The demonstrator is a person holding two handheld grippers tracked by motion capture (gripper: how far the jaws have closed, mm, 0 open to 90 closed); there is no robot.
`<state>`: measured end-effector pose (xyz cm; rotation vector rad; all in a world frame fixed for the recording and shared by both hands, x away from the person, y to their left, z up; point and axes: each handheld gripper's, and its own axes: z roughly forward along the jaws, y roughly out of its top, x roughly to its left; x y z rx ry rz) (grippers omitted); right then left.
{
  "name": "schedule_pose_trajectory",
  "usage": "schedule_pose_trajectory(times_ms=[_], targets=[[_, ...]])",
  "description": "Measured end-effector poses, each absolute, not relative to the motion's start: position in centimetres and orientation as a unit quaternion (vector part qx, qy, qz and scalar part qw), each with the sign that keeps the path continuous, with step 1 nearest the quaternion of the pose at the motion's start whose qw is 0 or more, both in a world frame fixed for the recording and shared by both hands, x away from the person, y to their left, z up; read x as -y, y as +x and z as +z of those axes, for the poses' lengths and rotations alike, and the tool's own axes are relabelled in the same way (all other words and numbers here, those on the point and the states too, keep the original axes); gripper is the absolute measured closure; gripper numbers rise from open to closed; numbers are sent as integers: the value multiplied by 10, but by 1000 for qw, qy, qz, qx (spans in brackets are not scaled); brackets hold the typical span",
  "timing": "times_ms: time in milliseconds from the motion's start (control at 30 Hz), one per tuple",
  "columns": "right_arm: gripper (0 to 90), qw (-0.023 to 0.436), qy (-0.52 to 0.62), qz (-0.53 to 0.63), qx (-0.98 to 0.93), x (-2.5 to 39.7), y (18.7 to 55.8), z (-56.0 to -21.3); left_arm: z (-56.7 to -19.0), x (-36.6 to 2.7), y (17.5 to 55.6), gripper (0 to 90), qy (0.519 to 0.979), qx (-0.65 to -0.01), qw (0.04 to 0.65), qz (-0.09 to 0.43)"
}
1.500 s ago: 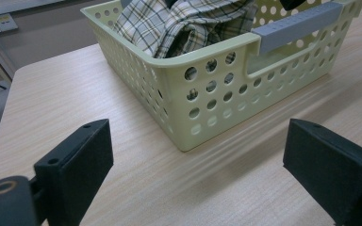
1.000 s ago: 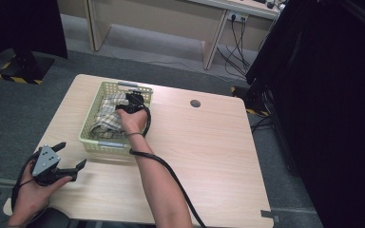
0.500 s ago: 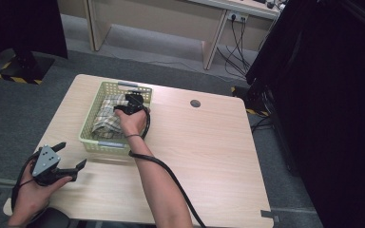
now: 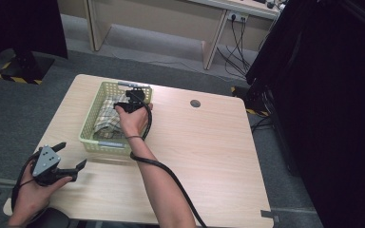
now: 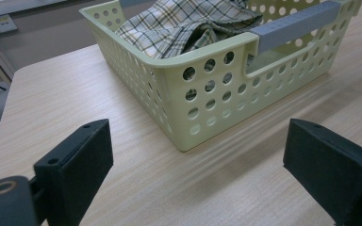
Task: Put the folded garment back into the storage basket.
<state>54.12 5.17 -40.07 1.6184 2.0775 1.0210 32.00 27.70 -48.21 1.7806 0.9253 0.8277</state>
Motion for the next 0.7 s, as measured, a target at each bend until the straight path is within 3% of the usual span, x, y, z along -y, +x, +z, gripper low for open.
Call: schedule_pose_trajectory(times_ms=[200,700], targets=[[169,184,551,367,-727,-45,536,-388,-482,-277,320,83,726,-376,466,338],[173,163,529,384,-739,-29,528,-386,-482,-276,320,83,727,-376,464,339]])
